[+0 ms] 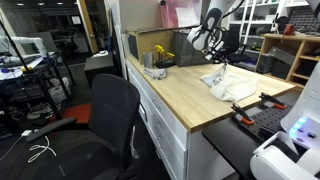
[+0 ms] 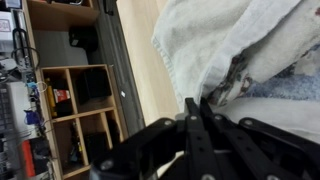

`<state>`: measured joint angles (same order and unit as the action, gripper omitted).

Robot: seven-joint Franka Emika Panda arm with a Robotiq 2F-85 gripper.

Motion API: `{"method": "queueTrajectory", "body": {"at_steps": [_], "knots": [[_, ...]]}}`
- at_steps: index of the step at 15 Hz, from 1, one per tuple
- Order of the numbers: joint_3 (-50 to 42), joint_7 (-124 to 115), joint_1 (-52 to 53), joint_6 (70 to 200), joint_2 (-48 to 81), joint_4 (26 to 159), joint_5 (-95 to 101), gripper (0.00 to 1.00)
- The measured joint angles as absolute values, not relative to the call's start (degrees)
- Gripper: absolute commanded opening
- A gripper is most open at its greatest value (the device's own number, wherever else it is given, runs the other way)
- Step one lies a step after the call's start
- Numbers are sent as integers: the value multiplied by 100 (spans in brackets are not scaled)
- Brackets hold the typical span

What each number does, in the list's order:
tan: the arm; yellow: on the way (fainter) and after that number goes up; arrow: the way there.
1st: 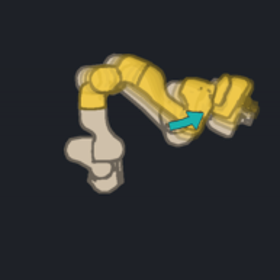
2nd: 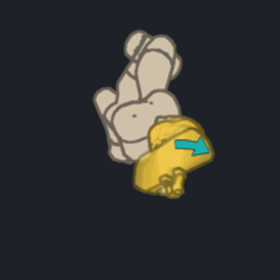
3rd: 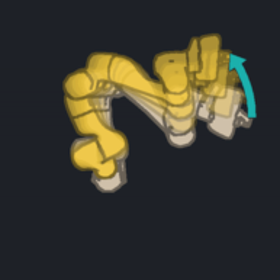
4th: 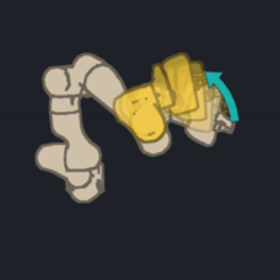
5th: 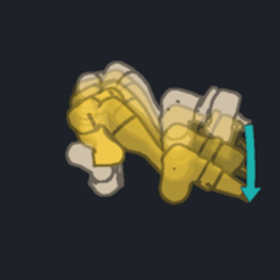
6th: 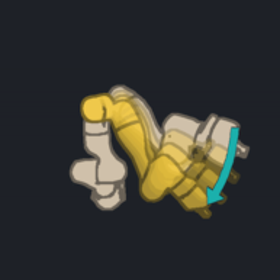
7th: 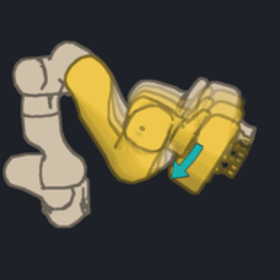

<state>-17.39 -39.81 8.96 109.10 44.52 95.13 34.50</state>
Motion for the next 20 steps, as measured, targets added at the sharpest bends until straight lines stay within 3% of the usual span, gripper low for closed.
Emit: {"method": "queueTrajectory", "body": {"at_steps": [11,20], "knots": [[-1624,-5493,956,9917,4689,9518,5067,1],[-946,-5112,322,9899,4759,9302,4988,1]]}}
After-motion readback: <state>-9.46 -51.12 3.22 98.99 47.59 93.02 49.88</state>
